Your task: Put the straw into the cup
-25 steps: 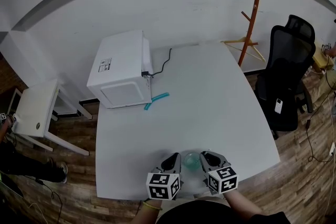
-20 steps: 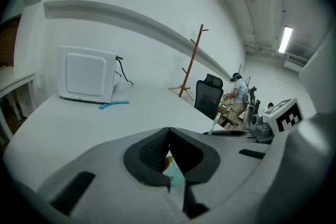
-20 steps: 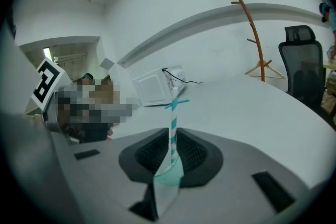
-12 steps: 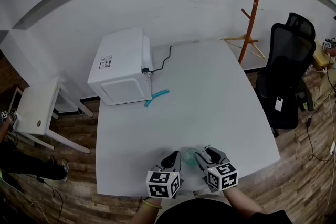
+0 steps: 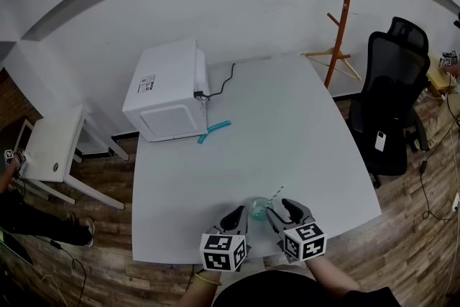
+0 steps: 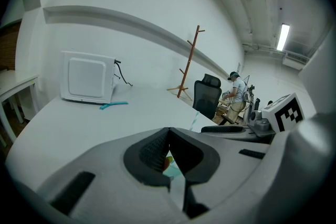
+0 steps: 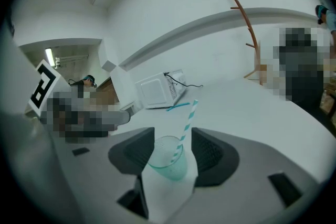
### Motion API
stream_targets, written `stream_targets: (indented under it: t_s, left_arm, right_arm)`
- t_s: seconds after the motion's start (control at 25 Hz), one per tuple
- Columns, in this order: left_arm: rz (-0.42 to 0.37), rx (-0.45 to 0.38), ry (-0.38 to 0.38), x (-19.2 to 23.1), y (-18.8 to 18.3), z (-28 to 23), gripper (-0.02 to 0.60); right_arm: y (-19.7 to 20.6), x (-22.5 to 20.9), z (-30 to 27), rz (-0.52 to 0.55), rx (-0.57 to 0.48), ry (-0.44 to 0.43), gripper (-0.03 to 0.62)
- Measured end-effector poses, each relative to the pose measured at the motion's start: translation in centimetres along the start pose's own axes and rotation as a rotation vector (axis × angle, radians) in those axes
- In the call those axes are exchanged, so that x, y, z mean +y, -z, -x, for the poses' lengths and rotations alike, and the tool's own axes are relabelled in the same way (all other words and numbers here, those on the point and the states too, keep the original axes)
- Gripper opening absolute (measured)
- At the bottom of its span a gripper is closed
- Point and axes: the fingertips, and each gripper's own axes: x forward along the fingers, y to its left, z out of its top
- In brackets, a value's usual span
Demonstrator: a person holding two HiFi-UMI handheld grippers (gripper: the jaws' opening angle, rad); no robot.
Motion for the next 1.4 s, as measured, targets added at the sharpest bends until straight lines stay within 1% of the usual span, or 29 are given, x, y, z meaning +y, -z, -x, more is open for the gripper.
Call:
stream_targets:
  t_s: [0.64, 0.96, 1.2, 1.24, 1.28, 1.36, 1.4]
  left_arm:
    - [-0.002, -0.011, 0.015, -3.5, 1.8, 2.9, 0.014]
    - [0.001, -0.028, 0.025, -5.2, 2.6, 4.7, 0.014]
    - [0.009, -0.035, 0.019, -5.9, 3.2, 5.5, 0.014]
    - [0.013, -0.038, 0.017, -6.0, 3.2, 5.6, 0.014]
    - [0.017, -0.04, 0.016, -6.0, 3.2, 5.8, 0.014]
    - [0.02, -0.043, 0.019, -6.3, 3.1, 6.0, 0.014]
    - [0.016, -0.044, 0.021, -6.4, 3.1, 6.1, 0.014]
  right_arm:
    - [-2.7, 4.1, 5.8, 0.012, -0.125, -0.079, 0.202]
    - [-2.6, 5.7, 8.5, 0.015, -0.16, -0.099, 0.202]
    - [-1.9, 6.5, 9.7, 0.02, -0.159, -0.123, 0.201]
    - [-1.8, 6.5, 9.8, 0.02, -0.16, -0.115, 0.196]
    - [-1.8, 6.3, 10.1, 0.02, -0.166, -0.099, 0.169]
    - [-1.9, 5.9, 10.5, 0.025, -0.179, -0.056, 0.083]
    - [-1.9, 5.7, 10.7, 0.027, -0.183, -0.041, 0.067]
